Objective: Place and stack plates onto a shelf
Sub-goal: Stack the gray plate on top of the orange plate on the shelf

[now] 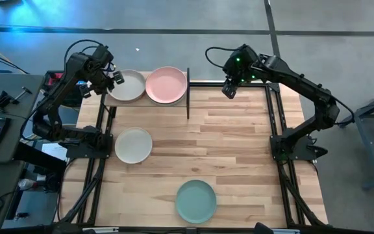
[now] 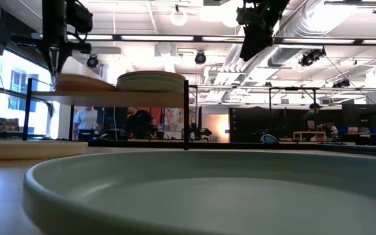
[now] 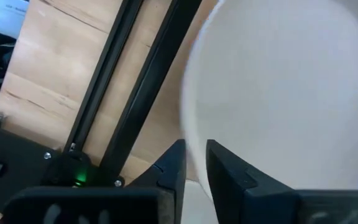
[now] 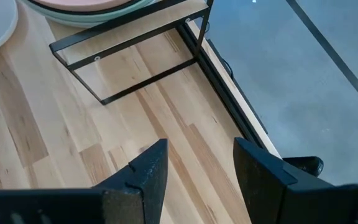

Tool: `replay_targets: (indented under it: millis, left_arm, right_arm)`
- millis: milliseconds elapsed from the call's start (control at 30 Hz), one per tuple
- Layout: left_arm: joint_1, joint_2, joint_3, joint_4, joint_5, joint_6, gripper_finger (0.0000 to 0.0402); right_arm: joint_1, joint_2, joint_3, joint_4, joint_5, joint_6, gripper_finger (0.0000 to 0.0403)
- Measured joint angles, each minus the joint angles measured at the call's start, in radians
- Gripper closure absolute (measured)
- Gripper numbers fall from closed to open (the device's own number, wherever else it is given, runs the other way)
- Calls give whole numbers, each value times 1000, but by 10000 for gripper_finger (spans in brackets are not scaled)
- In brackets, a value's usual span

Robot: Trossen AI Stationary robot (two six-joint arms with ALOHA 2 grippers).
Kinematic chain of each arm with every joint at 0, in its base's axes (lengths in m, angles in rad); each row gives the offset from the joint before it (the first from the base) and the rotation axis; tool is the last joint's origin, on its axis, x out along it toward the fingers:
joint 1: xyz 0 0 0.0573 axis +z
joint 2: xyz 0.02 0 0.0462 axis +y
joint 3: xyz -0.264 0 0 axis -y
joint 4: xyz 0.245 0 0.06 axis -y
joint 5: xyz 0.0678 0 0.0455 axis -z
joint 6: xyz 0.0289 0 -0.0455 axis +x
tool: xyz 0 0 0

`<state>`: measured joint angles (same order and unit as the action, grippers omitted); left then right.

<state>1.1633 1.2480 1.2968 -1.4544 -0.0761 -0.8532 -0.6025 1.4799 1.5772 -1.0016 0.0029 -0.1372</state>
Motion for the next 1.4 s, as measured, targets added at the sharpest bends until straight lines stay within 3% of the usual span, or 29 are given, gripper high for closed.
replay_targets:
  millis: [267, 600, 1100, 1400]
  left_arm:
    - [3, 0, 0, 8, -2, 0, 323]
    - [-33, 16, 0, 161, 123, 61, 330]
    - [-55, 152, 0, 115, 124, 45, 335]
    - [-54, 167, 0, 119, 120, 45, 335]
  right_arm:
    - [0, 0, -4, 4, 0, -25, 243]
    - [0, 1, -6, 11, 0, -26, 243]
    - [0, 1, -6, 12, 1, -21, 243]
    - [0, 1, -6, 13, 1, -21, 243]
